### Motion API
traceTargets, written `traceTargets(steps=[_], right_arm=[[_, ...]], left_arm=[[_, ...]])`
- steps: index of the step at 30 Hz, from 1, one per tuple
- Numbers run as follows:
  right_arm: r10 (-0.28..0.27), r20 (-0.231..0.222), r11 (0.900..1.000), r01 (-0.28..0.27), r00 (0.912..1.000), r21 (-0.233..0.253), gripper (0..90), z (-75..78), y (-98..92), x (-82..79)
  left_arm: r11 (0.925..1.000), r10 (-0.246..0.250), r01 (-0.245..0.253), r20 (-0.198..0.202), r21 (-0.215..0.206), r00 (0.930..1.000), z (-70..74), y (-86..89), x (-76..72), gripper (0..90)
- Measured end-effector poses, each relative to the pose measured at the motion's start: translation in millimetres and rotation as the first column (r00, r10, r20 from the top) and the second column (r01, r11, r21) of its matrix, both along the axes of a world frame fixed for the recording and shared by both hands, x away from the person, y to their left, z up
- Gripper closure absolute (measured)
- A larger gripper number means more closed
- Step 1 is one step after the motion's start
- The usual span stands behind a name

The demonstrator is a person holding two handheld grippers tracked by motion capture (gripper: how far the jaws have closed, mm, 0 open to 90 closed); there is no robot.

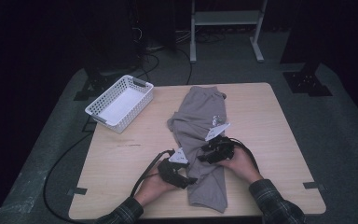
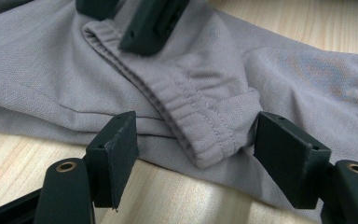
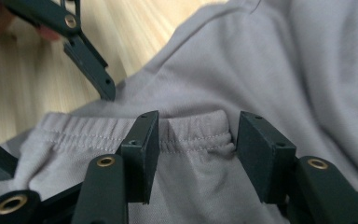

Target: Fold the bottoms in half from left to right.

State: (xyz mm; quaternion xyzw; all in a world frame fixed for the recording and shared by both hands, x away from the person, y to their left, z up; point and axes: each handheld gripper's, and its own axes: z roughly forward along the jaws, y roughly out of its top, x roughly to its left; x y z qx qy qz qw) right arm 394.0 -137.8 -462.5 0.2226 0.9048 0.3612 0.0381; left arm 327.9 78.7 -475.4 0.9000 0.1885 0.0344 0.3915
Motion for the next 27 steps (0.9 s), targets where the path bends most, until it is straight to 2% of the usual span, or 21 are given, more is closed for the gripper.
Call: traceTargets(steps=[3, 9, 10, 12, 16, 17, 19, 22, 23, 25, 27], right_arm=[[0.017, -0.010, 1.000, -0.017, 0.9998, -0.003, 49.1, -4.7, -0.3, 1.3], [0.015, 0.012, 1.000, -0.015, 0.9998, -0.006, 77.2, -3.4, -6.2, -2.9], [0.018, 0.031, 1.000, -0.017, 0.9994, -0.020, 78.6, -2.8, -6.2, -3.9], [0.013, 0.035, 1.000, -0.013, 0.9993, -0.015, 82.1, -0.8, -6.8, -5.1], [0.002, 0.047, 1.000, -0.002, 0.9989, 0.014, 83.2, 4.5, -9.3, -6.4], [-0.012, 0.073, 0.999, 0.010, 0.9972, 0.038, 83.5, 11.7, -12.5, -8.3], [-0.032, 0.090, 0.997, 0.026, 0.9954, 0.066, 83.8, 19.0, -14.9, -11.7], [-0.060, 0.117, 0.994, 0.049, 0.9913, 0.094, 83.9, 31.9, -20.4, -19.4], [-0.065, 0.129, 0.993, 0.052, 0.9895, 0.103, 83.9, 35.5, -22.4, -22.0], [-0.082, 0.148, 0.991, 0.065, 0.9855, 0.118, 83.9, 41.7, -26.9, -26.6], [-0.087, 0.156, 0.988, 0.065, 0.9840, 0.138, 83.8, 46.8, -31.3, -30.5]], left_arm=[[1.0000, -0.002, 0.002, 0.015, 0.007, 0.9999, -0.3, -0.1, -0.7, 29.9], [0.9998, -0.006, 0.005, 0.030, 0.018, 0.9995, -0.4, -0.7, -1.1, 29.8], [0.9998, -0.007, 0.007, 0.029, 0.019, 0.9996, -0.3, -0.5, -0.7, 29.8], [0.9998, -0.007, 0.006, 0.021, 0.017, 0.9998, 0.0, -0.7, -0.2, 29.3], [0.9999, -0.006, 0.005, 0.011, 0.013, 0.9999, 0.5, -1.9, 0.2, 27.2], [1.0000, -0.002, 0.002, 0.008, 0.007, 1.0000, 1.0, -2.5, 0.6, 26.7], [1.0000, -0.005, 0.005, 0.010, 0.002, 0.9999, 2.3, -3.2, 1.1, 26.3], [0.9993, 0.002, -0.002, 0.009, -0.037, 1.0000, 6.0, -4.1, 1.2, 27.5], [0.9990, 0.001, -0.001, 0.021, -0.044, 0.9998, 8.1, -3.5, 1.7, 31.2], [0.9953, 0.019, -0.019, 0.001, -0.095, 0.9998, 11.1, -3.2, 2.4, 33.7], [0.9919, 0.030, -0.029, 0.009, -0.124, 0.9995, 14.4, -1.6, 2.9, 37.8]])
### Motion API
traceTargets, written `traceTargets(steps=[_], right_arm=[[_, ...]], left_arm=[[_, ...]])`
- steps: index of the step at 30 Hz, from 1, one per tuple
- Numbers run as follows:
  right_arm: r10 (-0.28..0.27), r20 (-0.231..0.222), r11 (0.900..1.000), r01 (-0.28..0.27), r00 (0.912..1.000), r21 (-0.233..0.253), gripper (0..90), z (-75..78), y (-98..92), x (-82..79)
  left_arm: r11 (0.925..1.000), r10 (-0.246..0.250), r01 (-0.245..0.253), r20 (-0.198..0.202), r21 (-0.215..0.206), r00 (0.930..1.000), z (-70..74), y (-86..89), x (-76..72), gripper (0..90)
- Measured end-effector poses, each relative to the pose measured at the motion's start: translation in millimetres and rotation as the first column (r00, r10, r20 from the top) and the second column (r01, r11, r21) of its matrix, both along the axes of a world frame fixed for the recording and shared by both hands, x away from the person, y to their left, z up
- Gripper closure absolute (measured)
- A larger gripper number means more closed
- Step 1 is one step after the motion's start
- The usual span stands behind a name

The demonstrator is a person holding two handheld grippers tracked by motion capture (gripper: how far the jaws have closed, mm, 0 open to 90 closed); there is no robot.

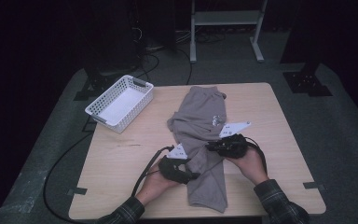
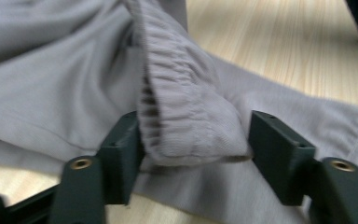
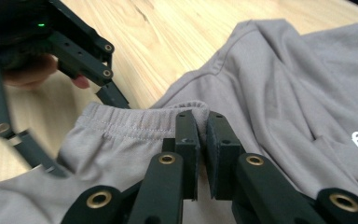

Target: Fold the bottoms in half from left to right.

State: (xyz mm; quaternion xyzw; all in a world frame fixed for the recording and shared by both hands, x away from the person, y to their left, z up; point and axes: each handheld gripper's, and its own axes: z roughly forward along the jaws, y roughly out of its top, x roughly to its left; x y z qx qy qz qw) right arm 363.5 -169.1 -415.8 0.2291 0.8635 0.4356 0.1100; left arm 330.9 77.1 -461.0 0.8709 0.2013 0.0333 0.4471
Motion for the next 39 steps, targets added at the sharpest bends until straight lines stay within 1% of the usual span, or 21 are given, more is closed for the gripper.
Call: traceTargets(steps=[2, 4, 5, 7, 8, 10, 12, 14, 16, 17, 18, 19, 20, 22, 26, 30, 32, 34, 36, 38, 39], right_arm=[[-0.007, 0.016, 1.000, 0.007, 0.9998, 0.006, 83.8, 4.0, -3.4, -4.4], [-0.006, 0.027, 1.000, 0.005, 0.9996, 0.014, 83.8, 6.7, -6.7, -8.0], [-0.007, 0.031, 1.000, 0.006, 0.9995, 0.017, 83.8, 8.7, -9.4, -11.0], [-0.007, 0.038, 1.000, 0.006, 0.9992, 0.029, 83.8, 11.8, -13.1, -15.3], [-0.006, 0.037, 0.999, 0.004, 0.9993, 0.039, 83.8, 13.3, -15.0, -17.4], [0.003, 0.029, 0.999, -0.005, 0.9996, 0.054, 83.8, 15.3, -17.3, -22.1], [0.018, 0.028, 0.998, -0.019, 0.9995, 0.055, 83.8, 15.6, -17.7, -28.0], [0.040, 0.024, 0.998, -0.041, 0.9989, 0.055, 83.8, 15.5, -16.6, -35.0], [0.064, 0.034, 0.997, -0.065, 0.9974, 0.046, 83.8, 16.0, -15.0, -42.2], [0.074, 0.035, 0.996, -0.075, 0.9967, 0.038, 83.8, 16.5, -14.6, -45.7], [0.074, 0.035, 0.996, -0.075, 0.9967, 0.038, 83.8, 16.5, -14.6, -45.7], [0.094, 0.035, 0.995, -0.095, 0.9950, 0.019, 83.7, 16.0, -15.5, -52.8], [0.099, 0.035, 0.995, -0.099, 0.9945, 0.011, 83.7, 15.4, -16.9, -54.9], [0.108, 0.017, 0.994, -0.108, 0.9940, 0.005, 83.7, 12.1, -22.3, -59.6], [0.135, -0.020, 0.991, -0.135, 0.9906, 0.014, 83.2, 5.9, -32.8, -71.1], [0.164, -0.032, 0.986, -0.164, 0.9860, 0.003, 83.2, 4.0, -35.4, -87.0], [0.180, -0.037, 0.983, -0.181, 0.9829, -0.019, 83.2, 1.3, -34.8, -94.5], [0.195, -0.062, 0.979, -0.198, 0.9788, -0.046, 83.1, -4.4, -33.2, -99.8], [0.220, -0.093, 0.972, -0.227, 0.9710, -0.067, 82.7, -12.4, -30.7, -103.4], [0.242, -0.110, 0.962, -0.254, 0.9640, -0.105, 82.3, -20.1, -27.6, -106.2], [0.251, -0.122, 0.958, -0.265, 0.9603, -0.113, 81.5, -23.3, -25.9, -107.4]], left_arm=[[0.9999, 0.004, -0.004, 0.006, -0.013, 1.0000, 3.5, 2.7, 1.2, 39.7], [0.9994, 0.010, -0.009, 0.018, -0.034, 0.9998, 7.5, 6.1, 1.7, 48.6], [0.9993, 0.013, -0.012, 0.022, -0.037, 0.9997, 10.2, 8.0, 2.1, 52.4], [0.9990, 0.022, -0.020, 0.047, -0.039, 0.9987, 16.4, 12.6, 3.6, 64.4], [0.9990, 0.029, -0.027, 0.059, -0.034, 0.9979, 19.5, 14.6, 4.7, 67.5], [0.9991, 0.036, -0.034, 0.089, -0.027, 0.9954, 25.4, 18.3, 6.7, 70.0], [0.9984, 0.055, -0.053, 0.131, -0.021, 0.9898, 30.7, 21.7, 8.3, 70.6], [0.9979, 0.061, -0.058, 0.155, -0.028, 0.9860, 35.6, 25.6, 10.4, 70.5], [0.9989, 0.038, -0.033, 0.179, -0.032, 0.9831, 39.9, 27.7, 9.4, 70.3], [0.9995, 0.020, -0.016, 0.179, -0.026, 0.9836, 40.7, 27.0, 7.7, 70.2], [0.9995, 0.020, -0.016, 0.179, -0.026, 0.9836, 40.7, 27.0, 7.7, 70.0], [0.9992, -0.039, 0.037, 0.185, 0.016, 0.9819, 39.2, 23.3, 1.8, 69.9], [0.9978, -0.062, 0.057, 0.188, 0.034, 0.9802, 36.9, 20.7, -2.5, 70.0], [0.9925, -0.112, 0.101, 0.184, 0.069, 0.9765, 31.9, 16.3, -11.7, 69.9], [0.9831, -0.171, 0.157, 0.158, 0.094, 0.9726, 29.0, 10.6, -23.2, 69.5], [0.9724, -0.219, 0.206, 0.126, 0.109, 0.9675, 26.4, 8.1, -34.2, 69.5], [0.9638, -0.248, 0.235, 0.102, 0.126, 0.9633, 22.1, 6.9, -38.1, 69.5], [0.9548, -0.271, 0.258, 0.075, 0.147, 0.9597, 15.7, 4.7, -41.6, 69.5], [0.9416, -0.301, 0.289, 0.047, 0.173, 0.9525, 9.5, 3.0, -43.6, 69.5], [0.9329, -0.318, 0.309, 0.021, 0.185, 0.9480, 4.5, 1.8, -45.1, 69.5], [0.9295, -0.322, 0.314, 0.011, 0.194, 0.9466, 2.1, 1.1, -45.9, 69.2]])
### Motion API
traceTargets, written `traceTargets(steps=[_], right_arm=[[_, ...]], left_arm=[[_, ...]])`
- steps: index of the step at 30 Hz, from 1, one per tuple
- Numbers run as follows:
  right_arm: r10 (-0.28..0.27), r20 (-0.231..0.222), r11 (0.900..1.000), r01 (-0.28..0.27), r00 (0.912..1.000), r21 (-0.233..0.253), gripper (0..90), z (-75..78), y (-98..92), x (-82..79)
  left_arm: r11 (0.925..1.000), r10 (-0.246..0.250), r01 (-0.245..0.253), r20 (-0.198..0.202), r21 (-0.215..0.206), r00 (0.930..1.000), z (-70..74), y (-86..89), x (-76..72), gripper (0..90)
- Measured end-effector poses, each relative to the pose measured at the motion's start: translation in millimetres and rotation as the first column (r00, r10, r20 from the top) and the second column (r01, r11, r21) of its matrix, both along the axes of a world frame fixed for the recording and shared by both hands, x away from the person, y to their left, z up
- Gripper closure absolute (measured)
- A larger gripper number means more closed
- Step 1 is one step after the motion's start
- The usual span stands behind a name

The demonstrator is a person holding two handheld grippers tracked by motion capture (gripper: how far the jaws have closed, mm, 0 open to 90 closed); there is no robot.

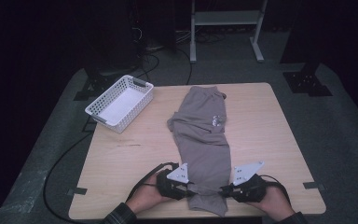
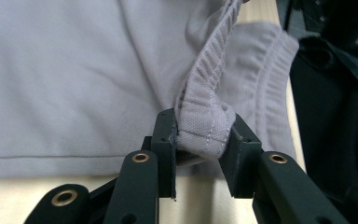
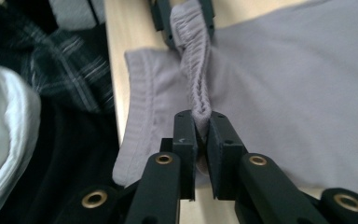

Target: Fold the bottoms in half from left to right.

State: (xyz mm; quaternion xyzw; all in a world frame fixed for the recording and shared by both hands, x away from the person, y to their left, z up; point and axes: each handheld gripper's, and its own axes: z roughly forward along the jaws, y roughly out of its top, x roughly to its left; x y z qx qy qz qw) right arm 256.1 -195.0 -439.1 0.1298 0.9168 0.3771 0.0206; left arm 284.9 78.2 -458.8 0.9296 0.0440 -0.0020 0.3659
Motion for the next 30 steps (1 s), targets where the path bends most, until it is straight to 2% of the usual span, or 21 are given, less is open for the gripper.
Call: traceTargets(steps=[3, 4, 7, 11, 16, 24, 27, 28, 30], right_arm=[[0.023, -0.019, 0.999, -0.024, 0.9996, -0.039, 75.4, -7.9, 5.1, -1.3], [0.028, -0.021, 0.999, -0.028, 0.9994, -0.046, 69.6, -9.2, 6.4, -0.8], [0.036, -0.065, 0.999, -0.038, 0.9972, -0.021, 52.0, -8.3, 10.6, -0.9], [0.057, -0.019, 0.997, -0.058, 0.9982, -0.057, 35.6, -11.0, 18.5, -10.2], [0.044, 0.018, 0.993, -0.042, 0.9989, -0.114, 25.1, -19.3, 24.4, -20.4], [0.061, 0.050, 0.983, -0.051, 0.9969, -0.178, 23.4, -28.1, 31.5, -27.1], [0.061, 0.080, 0.983, -0.046, 0.9949, -0.176, 34.9, -27.4, 29.2, -27.3], [0.058, 0.063, 0.985, -0.047, 0.9963, -0.164, 37.9, -26.7, 27.5, -25.6], [0.047, 0.062, 0.987, -0.036, 0.9970, -0.157, 47.1, -26.2, 24.4, -23.4]], left_arm=[[0.9996, -0.012, 0.012, -0.013, 0.026, 0.9998, -5.8, -2.5, -0.9, 69.1], [0.9995, -0.013, 0.013, -0.018, 0.027, 0.9998, -6.9, -3.1, -0.8, 69.1], [0.9996, -0.011, 0.011, -0.027, 0.025, 0.9996, -7.3, -3.8, -0.2, 69.1], [0.9997, -0.010, 0.011, -0.028, 0.022, 0.9996, -7.8, -3.0, 0.4, 69.2], [0.9995, -0.013, 0.013, -0.018, 0.028, 0.9998, -7.5, -3.8, -0.3, 69.4], [0.9996, -0.012, 0.013, -0.028, 0.026, 0.9995, -7.7, -3.1, 0.9, 69.5], [0.9996, -0.012, 0.012, -0.032, 0.024, 0.9994, -7.9, -3.0, 1.1, 69.5], [0.9997, -0.010, 0.011, -0.036, 0.020, 0.9993, -8.2, -2.9, 1.2, 69.5], [0.9998, -0.009, 0.010, -0.041, 0.017, 0.9991, -8.3, -2.6, 1.8, 69.5]])
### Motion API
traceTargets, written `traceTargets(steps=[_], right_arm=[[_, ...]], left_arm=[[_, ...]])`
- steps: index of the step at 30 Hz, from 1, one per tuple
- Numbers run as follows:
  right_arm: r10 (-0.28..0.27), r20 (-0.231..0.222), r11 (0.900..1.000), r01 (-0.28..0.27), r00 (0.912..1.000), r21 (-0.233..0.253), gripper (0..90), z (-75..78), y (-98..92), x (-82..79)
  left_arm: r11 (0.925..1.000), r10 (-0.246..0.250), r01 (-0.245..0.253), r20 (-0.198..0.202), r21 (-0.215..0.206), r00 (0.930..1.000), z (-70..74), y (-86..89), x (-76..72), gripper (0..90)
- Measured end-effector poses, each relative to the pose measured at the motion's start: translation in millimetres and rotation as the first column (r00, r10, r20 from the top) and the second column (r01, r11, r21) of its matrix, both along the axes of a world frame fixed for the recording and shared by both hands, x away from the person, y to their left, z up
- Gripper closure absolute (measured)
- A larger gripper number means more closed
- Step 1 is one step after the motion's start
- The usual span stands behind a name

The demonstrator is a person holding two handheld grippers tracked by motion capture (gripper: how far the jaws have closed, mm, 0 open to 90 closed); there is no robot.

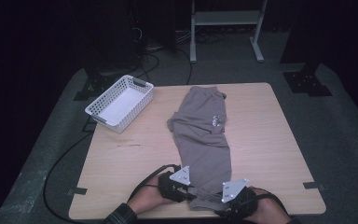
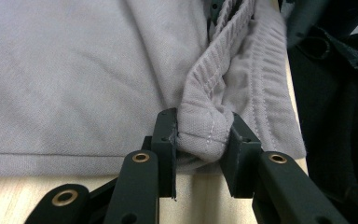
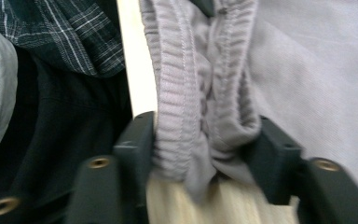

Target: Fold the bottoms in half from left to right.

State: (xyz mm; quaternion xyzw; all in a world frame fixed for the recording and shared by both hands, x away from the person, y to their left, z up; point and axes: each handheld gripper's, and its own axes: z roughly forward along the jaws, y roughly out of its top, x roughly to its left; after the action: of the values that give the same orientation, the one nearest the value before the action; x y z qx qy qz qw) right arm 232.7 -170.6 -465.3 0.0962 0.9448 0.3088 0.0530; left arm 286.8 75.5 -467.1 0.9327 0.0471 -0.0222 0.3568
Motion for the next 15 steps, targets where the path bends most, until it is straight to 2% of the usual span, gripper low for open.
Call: traceTargets(steps=[3, 5, 8, 9, 12, 15], right_arm=[[-0.030, -0.029, 0.999, 0.031, 0.9991, 0.016, 56.5, 0.6, -4.9, 6.1], [-0.043, -0.070, 0.998, 0.045, 0.9967, 0.035, 60.3, 0.8, -7.0, 11.4], [-0.066, -0.159, 0.994, 0.079, 0.9851, 0.076, 62.5, 0.0, -11.0, 21.3], [-0.086, -0.186, 0.990, 0.104, 0.9787, 0.091, 62.7, 0.0, -11.5, 22.7], [-0.104, -0.201, 0.983, 0.132, 0.9739, 0.129, 62.0, 2.9, -15.2, 28.2], [-0.139, -0.183, 0.971, 0.170, 0.9732, 0.168, 59.2, 9.0, -19.7, 33.1]], left_arm=[[1.0000, 0.003, -0.003, -0.002, -0.001, 1.0000, -0.1, 0.0, -0.3, 69.5], [1.0000, 0.002, -0.002, -0.004, -0.003, 1.0000, -0.1, 0.2, -0.1, 69.3], [1.0000, 0.000, 0.000, -0.006, -0.006, 1.0000, -0.4, 0.5, 0.0, 68.5], [1.0000, -0.001, 0.001, -0.004, -0.005, 1.0000, -0.3, 0.4, -0.4, 68.3], [1.0000, -0.005, 0.005, 0.000, -0.002, 1.0000, -0.1, 0.0, -0.5, 68.3], [1.0000, -0.007, 0.007, 0.000, -0.001, 1.0000, -0.1, -0.1, -0.1, 68.4]])
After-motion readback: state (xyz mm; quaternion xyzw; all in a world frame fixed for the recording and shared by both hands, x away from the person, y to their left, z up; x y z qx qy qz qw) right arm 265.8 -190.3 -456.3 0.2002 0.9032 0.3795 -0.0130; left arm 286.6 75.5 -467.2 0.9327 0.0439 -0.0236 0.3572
